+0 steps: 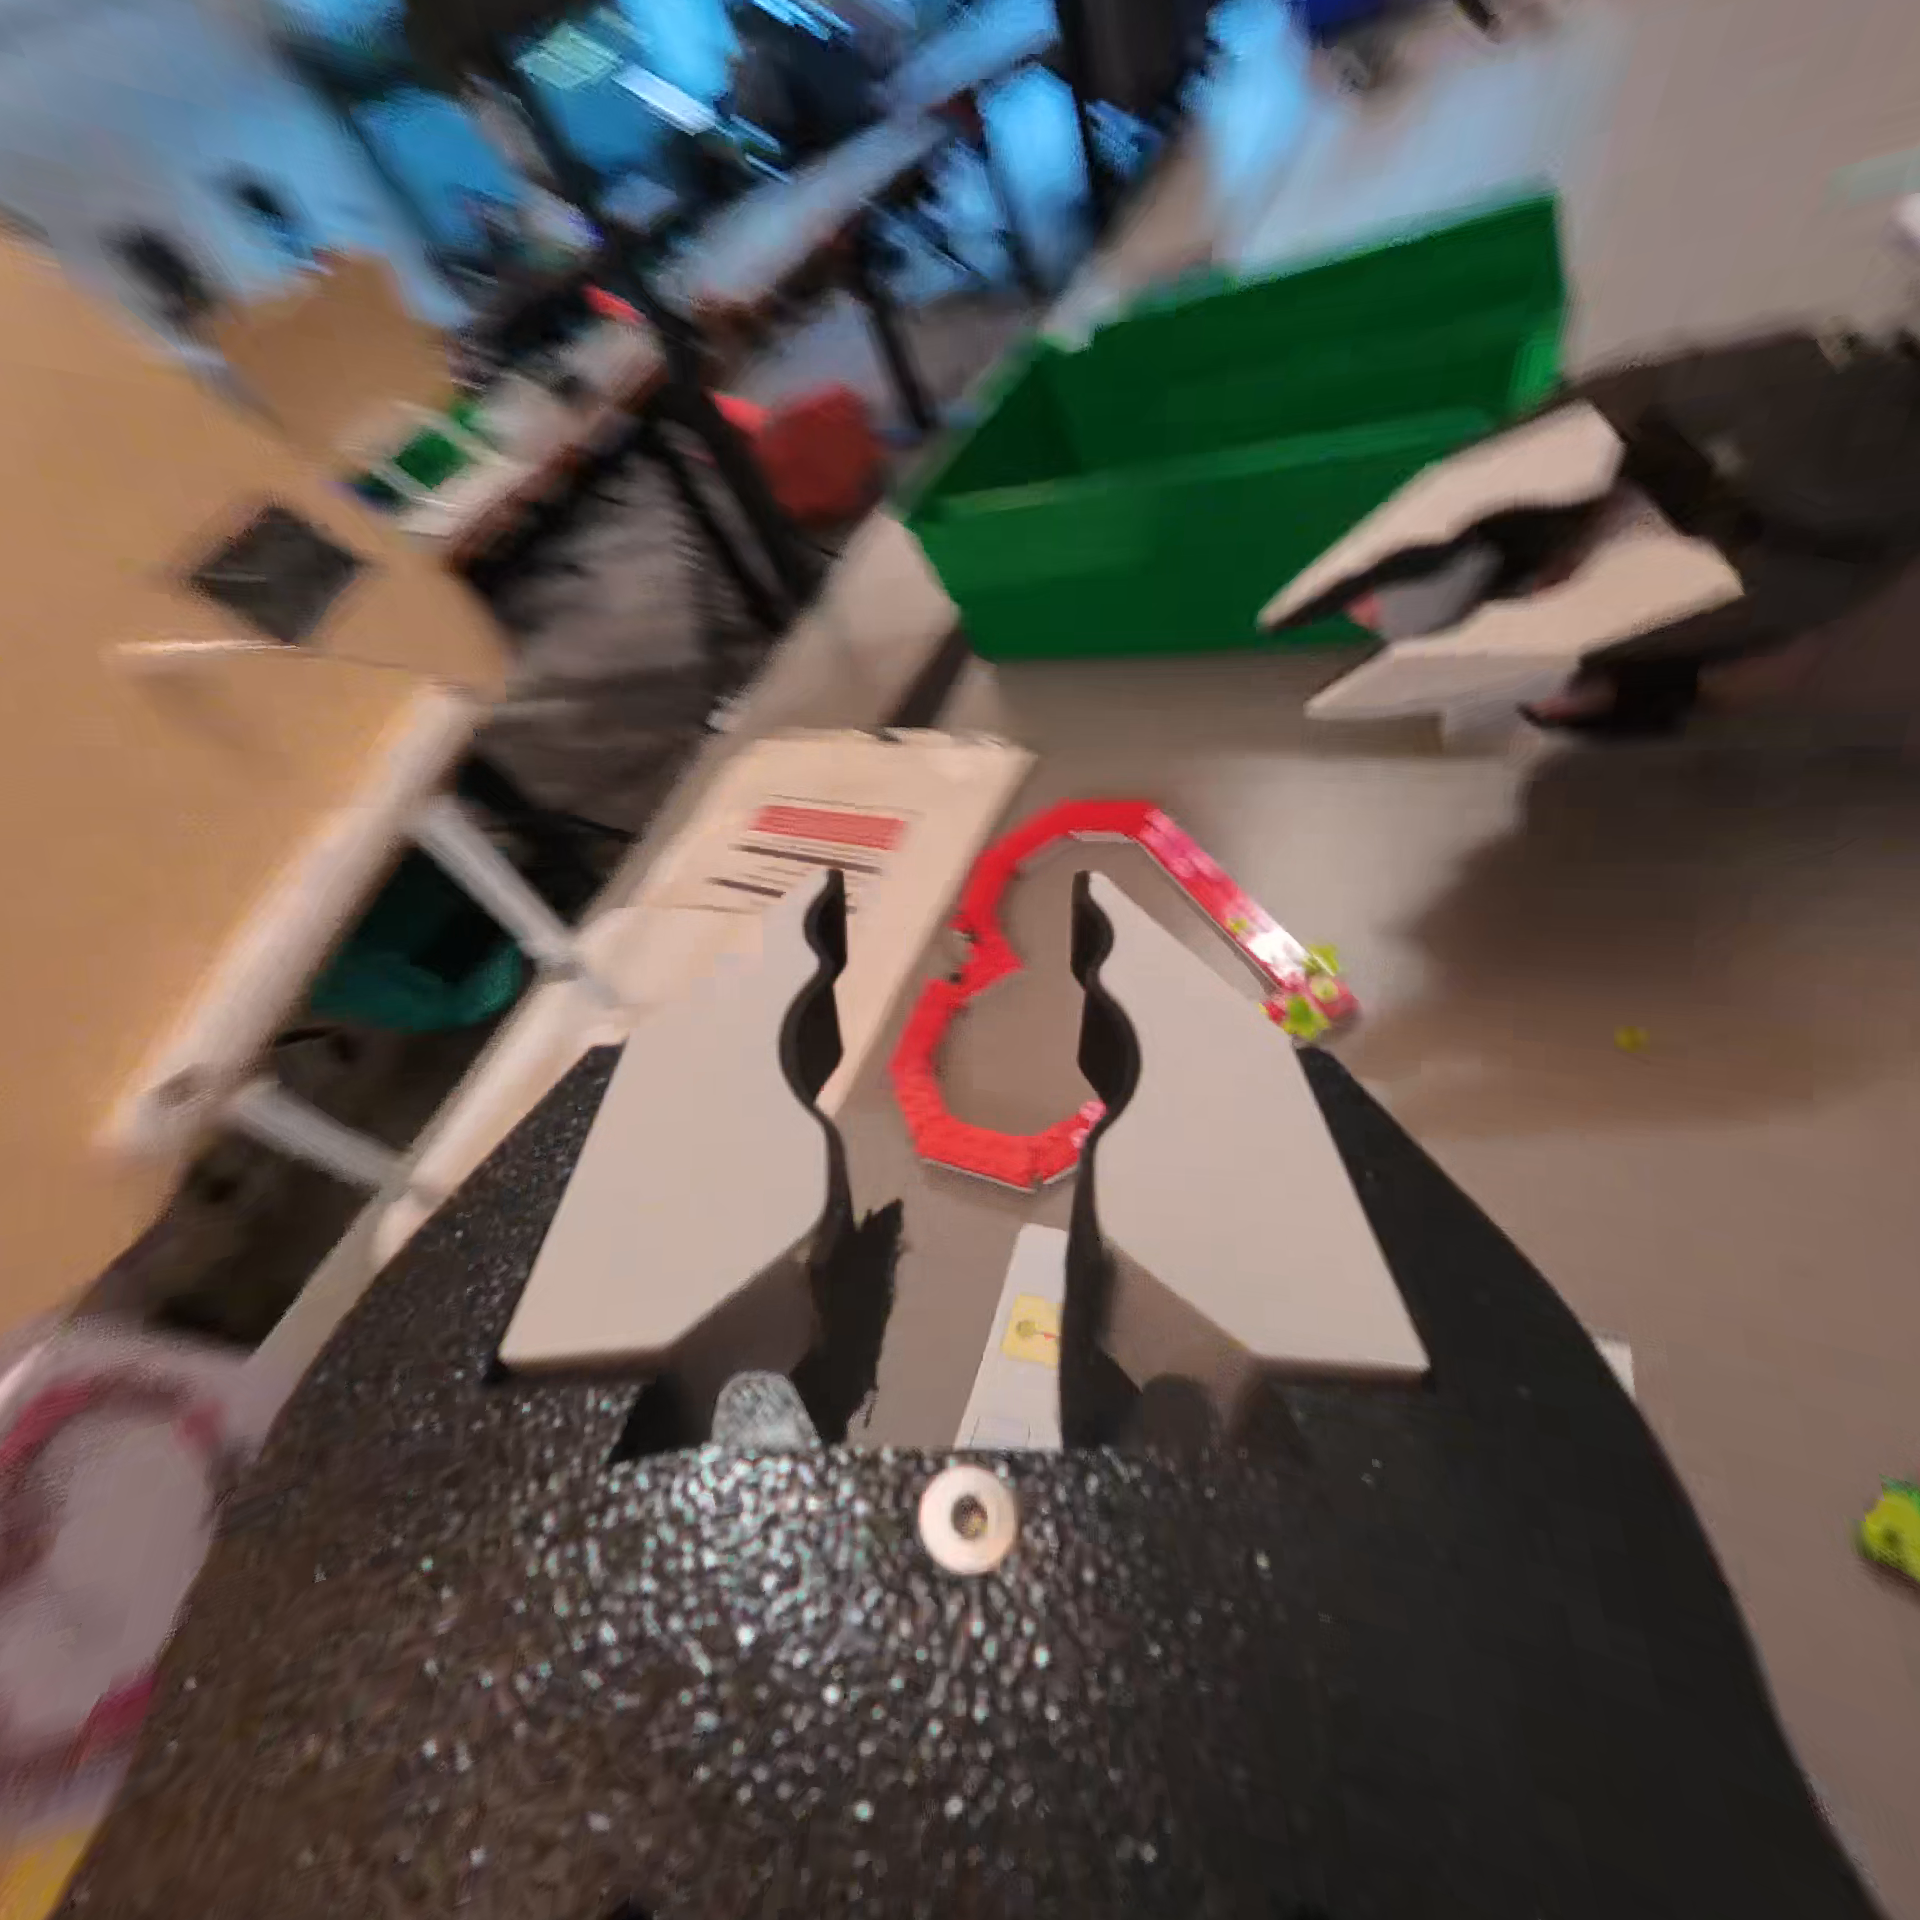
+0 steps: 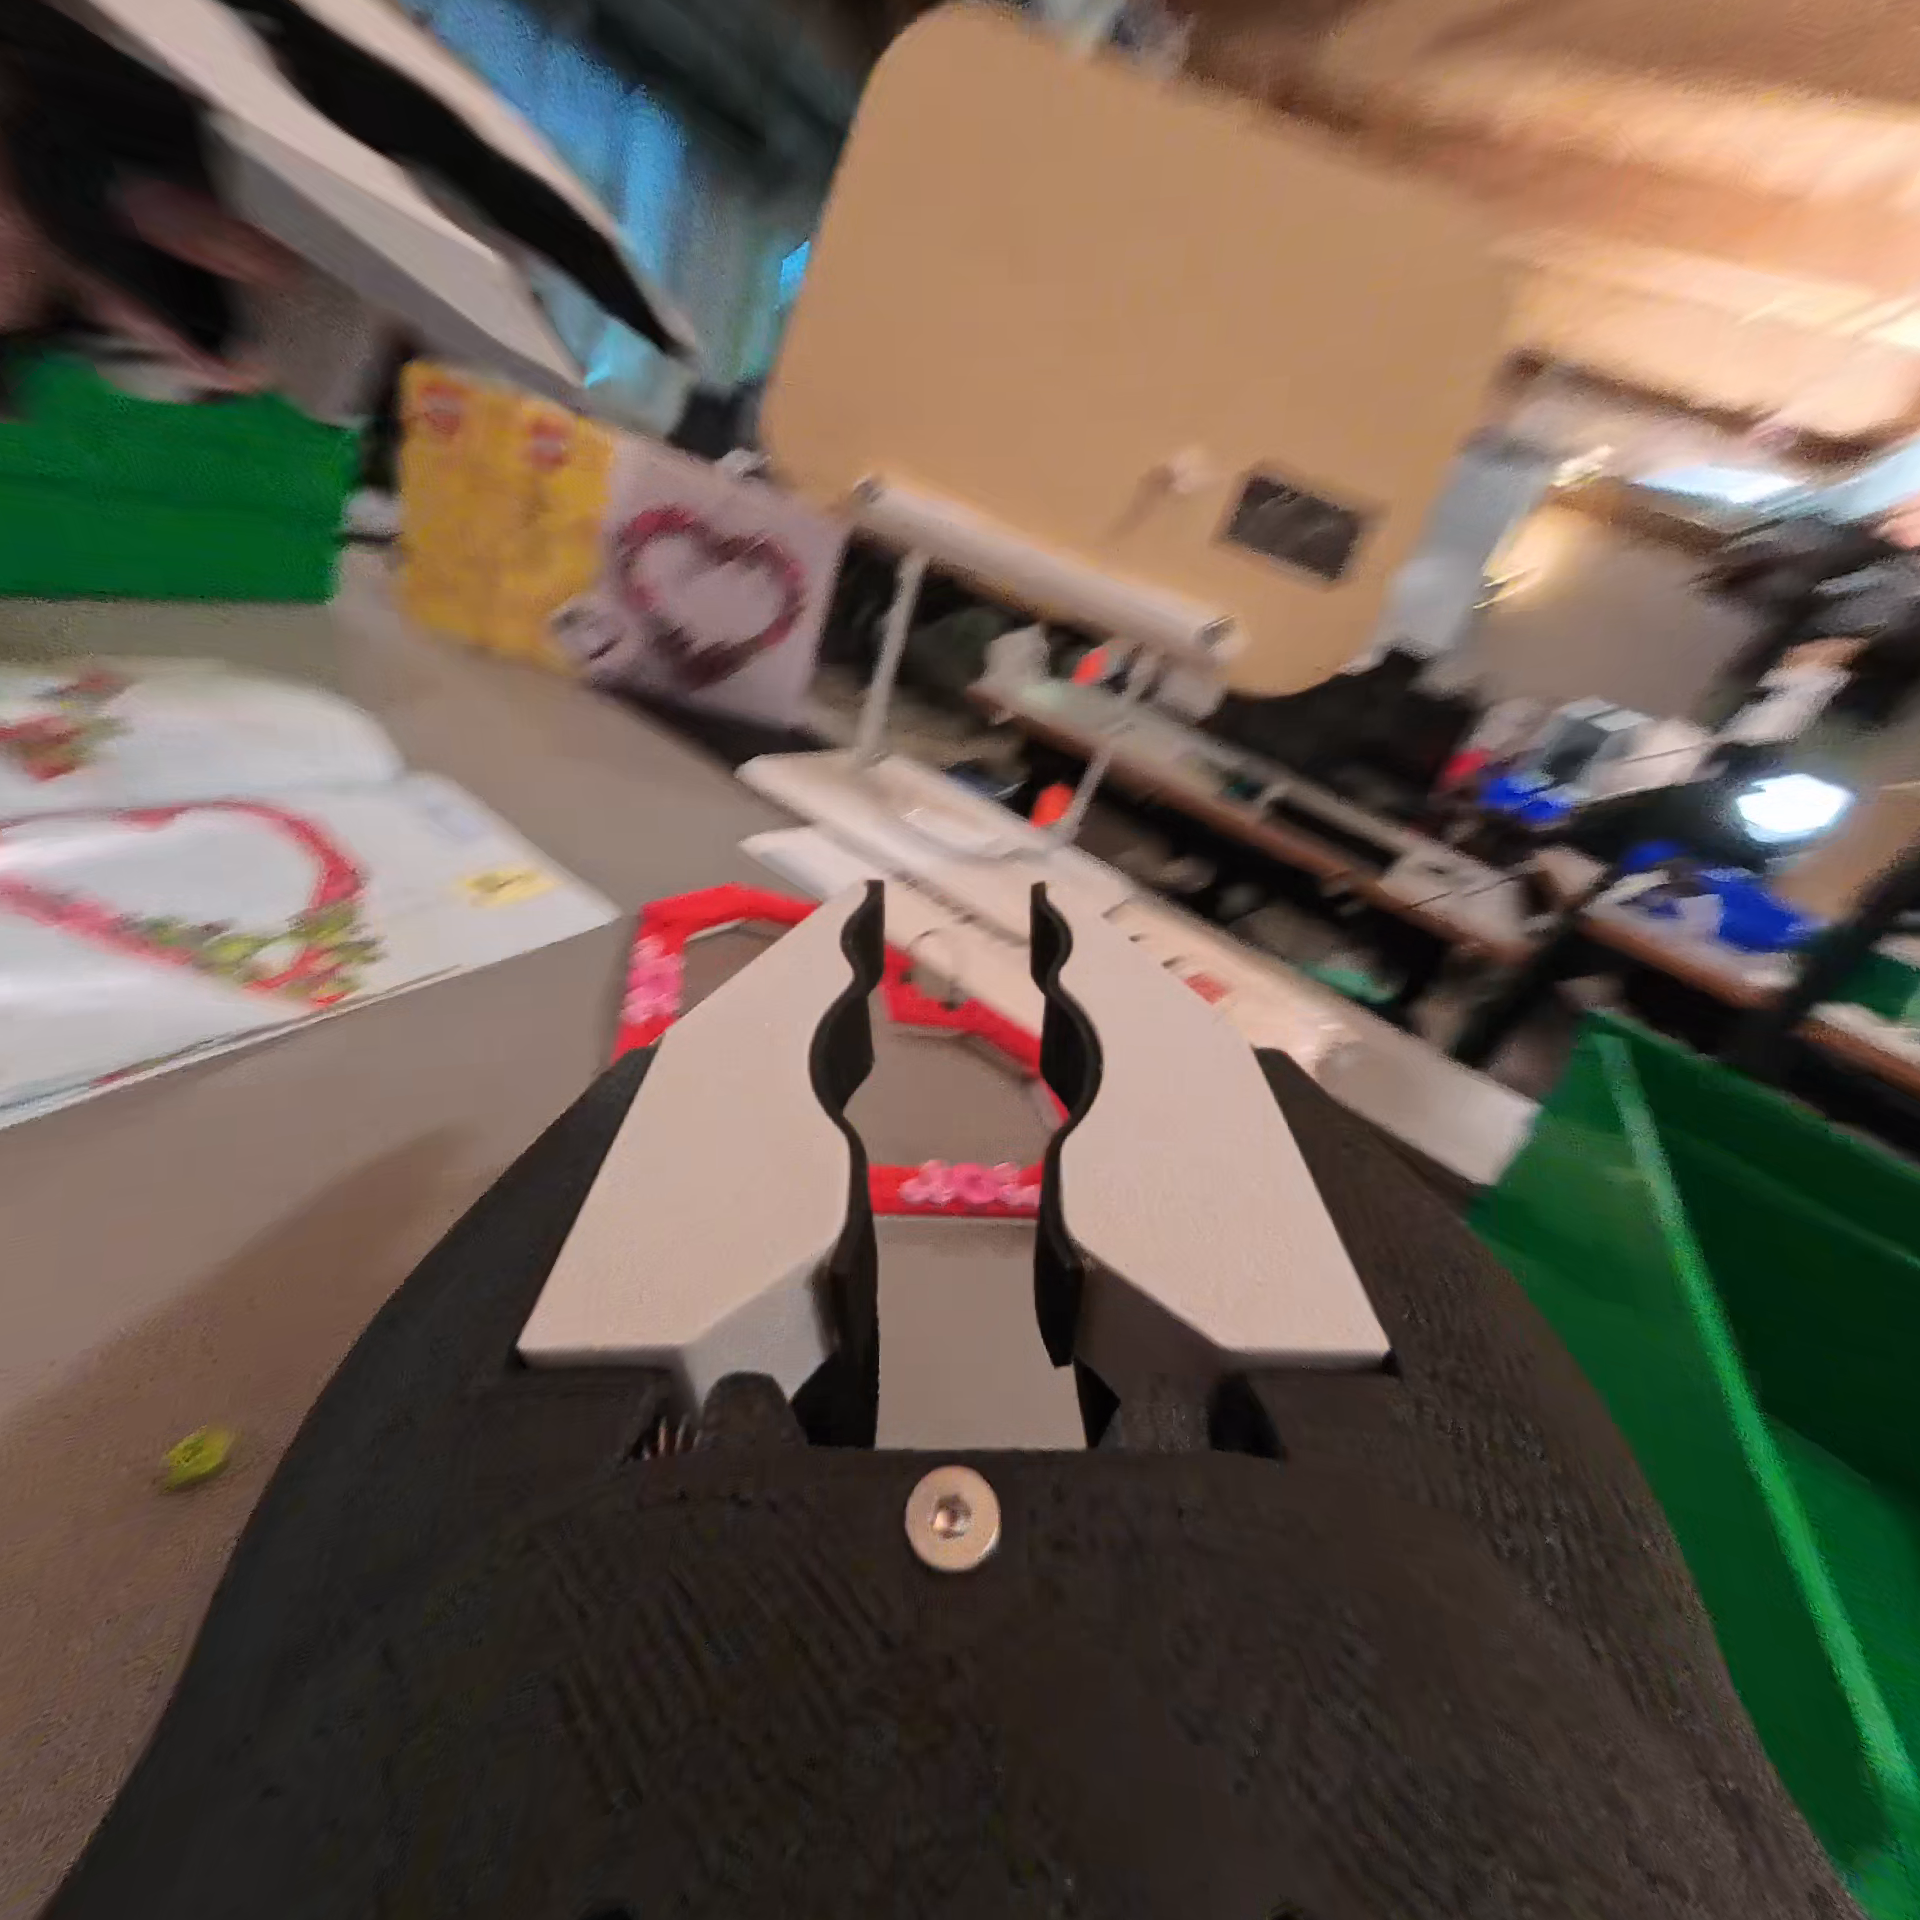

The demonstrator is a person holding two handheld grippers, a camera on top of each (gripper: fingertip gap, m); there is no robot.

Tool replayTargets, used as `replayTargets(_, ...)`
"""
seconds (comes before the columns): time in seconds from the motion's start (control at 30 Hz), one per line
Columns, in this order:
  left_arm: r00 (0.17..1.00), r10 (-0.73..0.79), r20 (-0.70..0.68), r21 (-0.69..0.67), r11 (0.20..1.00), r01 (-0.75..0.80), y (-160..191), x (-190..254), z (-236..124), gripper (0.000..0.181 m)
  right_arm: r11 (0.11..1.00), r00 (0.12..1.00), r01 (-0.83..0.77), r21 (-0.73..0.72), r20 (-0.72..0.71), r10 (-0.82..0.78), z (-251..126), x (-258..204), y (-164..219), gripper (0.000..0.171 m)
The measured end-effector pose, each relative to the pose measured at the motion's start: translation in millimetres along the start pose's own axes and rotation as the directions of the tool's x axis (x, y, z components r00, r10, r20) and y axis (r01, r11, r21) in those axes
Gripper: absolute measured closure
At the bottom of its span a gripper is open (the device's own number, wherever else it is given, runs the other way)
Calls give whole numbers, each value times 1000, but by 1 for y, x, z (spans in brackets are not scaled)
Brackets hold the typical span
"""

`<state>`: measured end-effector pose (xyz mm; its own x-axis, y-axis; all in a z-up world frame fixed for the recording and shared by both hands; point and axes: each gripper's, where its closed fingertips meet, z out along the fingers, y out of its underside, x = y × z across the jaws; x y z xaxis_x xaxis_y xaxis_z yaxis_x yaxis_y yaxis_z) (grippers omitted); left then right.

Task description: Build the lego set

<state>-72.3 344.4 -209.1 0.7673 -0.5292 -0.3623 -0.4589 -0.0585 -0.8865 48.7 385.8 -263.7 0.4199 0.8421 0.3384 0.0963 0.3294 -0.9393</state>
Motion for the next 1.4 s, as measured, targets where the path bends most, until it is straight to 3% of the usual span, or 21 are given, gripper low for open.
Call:
replayTargets(0.1,966,-92,244,163,985,52,-15,-7,-70,141,995,982,75,68,-177,-62,-11,16,-4,147)
replayTargets(0.2,885,-76,459,294,953,-71,-6,7,-141,142,988,964,142,66,-237,-122,-15,18,-5,147)
replayTargets(0.27,809,-60,585,297,944,-145,13,17,-177,144,985,953,159,68,-273,-135,-20,19,-6,148)
replayTargets(0.37,752,-32,658,252,951,-180,38,33,-203,141,982,939,181,58,-306,-155,-26,16,-9,149)
replayTargets(0.5,733,-14,680,240,949,-205,54,44,-222,144,979,924,202,40,-338,-177,-35,6,-14,149)
replayTargets(0.63,799,-60,599,265,956,-127,74,47,-221,140,972,905,236,1,-364,-220,-47,-4,-16,151)
replayTargets(0.73,802,-28,597,239,960,-145,82,45,-227,139,967,882,253,-23,-405,-241,-60,-7,-19,152)
replayTargets(0.97,803,-42,595,292,942,-166,89,50,-239,140,975,853,218,-43,-477,-212,-83,-7,-23,153)
replayTargets(1.4,757,-149,636,374,918,-133,88,33,-270,143,970,841,221,-101,-484,-242,-84,-12,-18,153)
